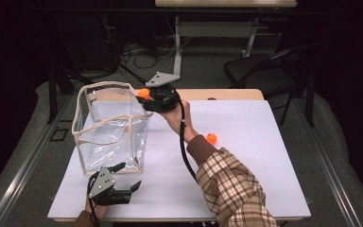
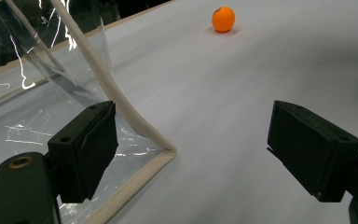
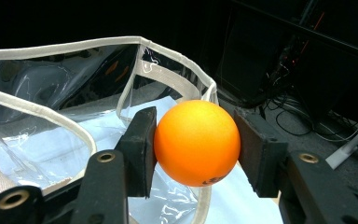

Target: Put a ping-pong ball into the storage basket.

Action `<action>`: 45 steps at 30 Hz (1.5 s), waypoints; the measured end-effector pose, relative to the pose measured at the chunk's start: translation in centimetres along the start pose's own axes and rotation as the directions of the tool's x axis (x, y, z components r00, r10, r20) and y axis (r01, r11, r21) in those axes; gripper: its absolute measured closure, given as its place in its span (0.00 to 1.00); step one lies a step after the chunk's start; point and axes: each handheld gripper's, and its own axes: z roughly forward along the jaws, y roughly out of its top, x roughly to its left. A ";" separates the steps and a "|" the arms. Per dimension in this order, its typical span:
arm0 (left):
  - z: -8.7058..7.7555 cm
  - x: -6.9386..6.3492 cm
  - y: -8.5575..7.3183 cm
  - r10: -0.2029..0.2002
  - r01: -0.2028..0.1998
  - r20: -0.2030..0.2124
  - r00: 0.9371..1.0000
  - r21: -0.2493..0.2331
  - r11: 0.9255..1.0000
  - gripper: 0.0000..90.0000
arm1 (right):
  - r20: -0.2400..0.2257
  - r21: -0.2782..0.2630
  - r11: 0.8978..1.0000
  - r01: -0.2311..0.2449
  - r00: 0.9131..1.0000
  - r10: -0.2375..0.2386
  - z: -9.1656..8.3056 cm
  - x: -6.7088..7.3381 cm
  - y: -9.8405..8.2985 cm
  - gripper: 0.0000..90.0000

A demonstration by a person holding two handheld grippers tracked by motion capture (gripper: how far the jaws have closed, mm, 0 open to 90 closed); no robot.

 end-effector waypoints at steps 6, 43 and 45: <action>0.0 0.0 0.0 0.000 0.000 -0.002 1.000 -0.001 1.000 0.18 | -0.003 0.011 1.000 -0.007 1.000 0.007 0.6 0.0 -0.1 0.57; 0.0 0.0 0.0 -0.003 0.003 0.000 1.000 0.000 1.000 0.18 | -0.042 0.051 0.998 -0.022 0.999 0.025 3.6 1.3 0.4 0.57; 0.0 0.1 0.0 -0.003 0.003 0.001 1.000 -0.001 1.000 0.18 | -0.042 0.055 0.998 -0.024 0.999 0.026 3.8 1.3 0.4 0.57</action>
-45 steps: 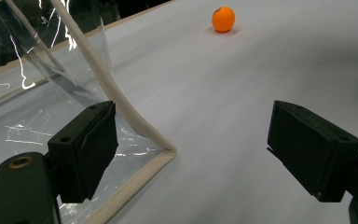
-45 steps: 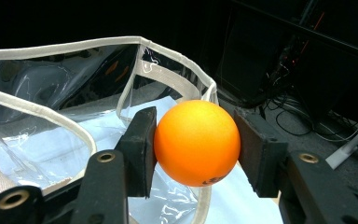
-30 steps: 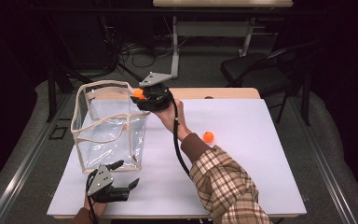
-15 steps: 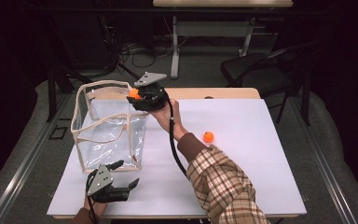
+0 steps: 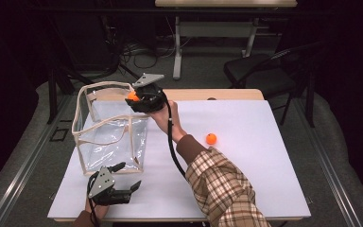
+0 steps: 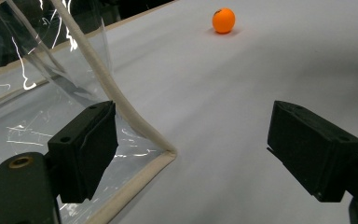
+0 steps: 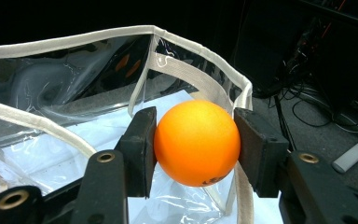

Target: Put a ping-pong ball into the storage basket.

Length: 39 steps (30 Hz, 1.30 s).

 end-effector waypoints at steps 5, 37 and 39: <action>0.0 0.0 0.0 0.001 -0.001 0.000 1.000 0.001 1.000 0.18 | -0.009 0.006 1.000 -0.012 1.000 0.012 0.3 -0.1 0.0 0.56; 0.0 0.0 0.0 -0.001 0.001 0.003 1.000 0.001 1.000 0.18 | -0.051 0.082 0.996 -0.040 0.998 0.045 1.3 -0.1 -0.3 0.24; 0.0 0.0 0.0 -0.002 0.002 0.002 1.000 -0.002 1.000 0.18 | -0.051 0.072 0.997 -0.039 0.998 0.043 0.8 -0.3 -0.3 0.22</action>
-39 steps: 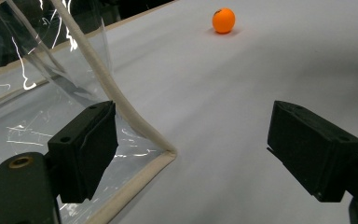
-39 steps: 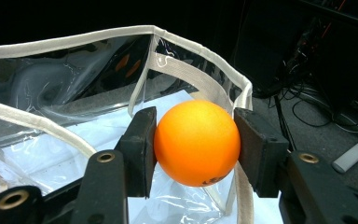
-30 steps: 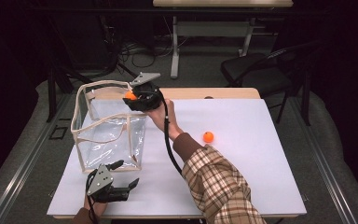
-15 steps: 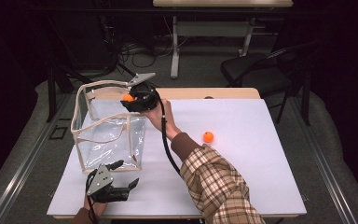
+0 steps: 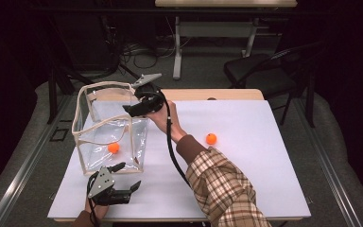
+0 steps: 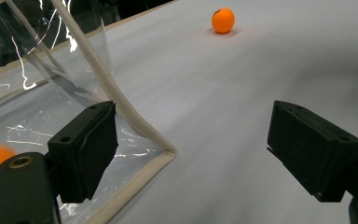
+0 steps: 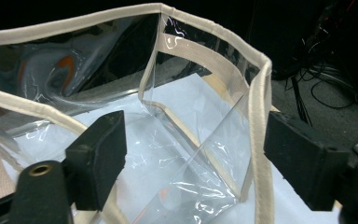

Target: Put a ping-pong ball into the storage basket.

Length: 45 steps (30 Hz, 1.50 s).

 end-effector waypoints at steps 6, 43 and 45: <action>0.0 0.0 0.0 -0.001 0.001 -0.001 1.000 0.000 1.000 0.18 | -0.030 -0.006 1.000 -0.016 0.999 0.016 -1.1 -0.3 -0.3 0.16; 0.0 0.0 0.0 0.002 -0.002 -0.009 1.000 0.005 1.000 0.18 | -0.045 0.092 0.995 -0.029 0.998 0.034 -8.0 -1.3 -9.3 0.05; 0.0 -0.1 0.0 0.003 -0.003 -0.009 1.000 0.004 1.000 0.18 | -0.043 0.101 0.995 -0.022 0.999 0.026 -8.2 -1.0 -9.9 0.05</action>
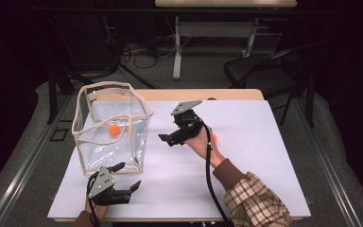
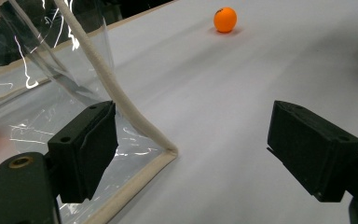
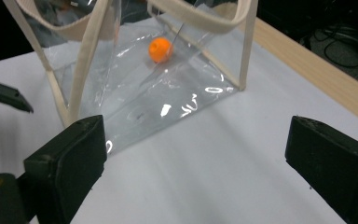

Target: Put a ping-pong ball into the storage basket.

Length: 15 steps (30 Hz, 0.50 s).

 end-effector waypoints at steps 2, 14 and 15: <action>0.0 0.0 0.0 0.001 -0.001 0.000 1.000 0.000 1.000 0.18 | 0.002 0.014 1.000 0.005 1.000 -0.005 -0.1 0.2 -0.6 0.05; -0.1 0.1 0.0 -0.005 0.005 -0.003 1.000 -0.002 1.000 0.18 | 0.017 0.056 0.998 -0.017 1.000 0.016 -1.2 0.2 -4.5 0.04; -0.1 0.1 0.0 -0.006 0.006 -0.004 1.000 -0.002 1.000 0.18 | 0.018 0.059 0.998 -0.009 1.000 0.008 -1.3 0.3 -4.7 0.04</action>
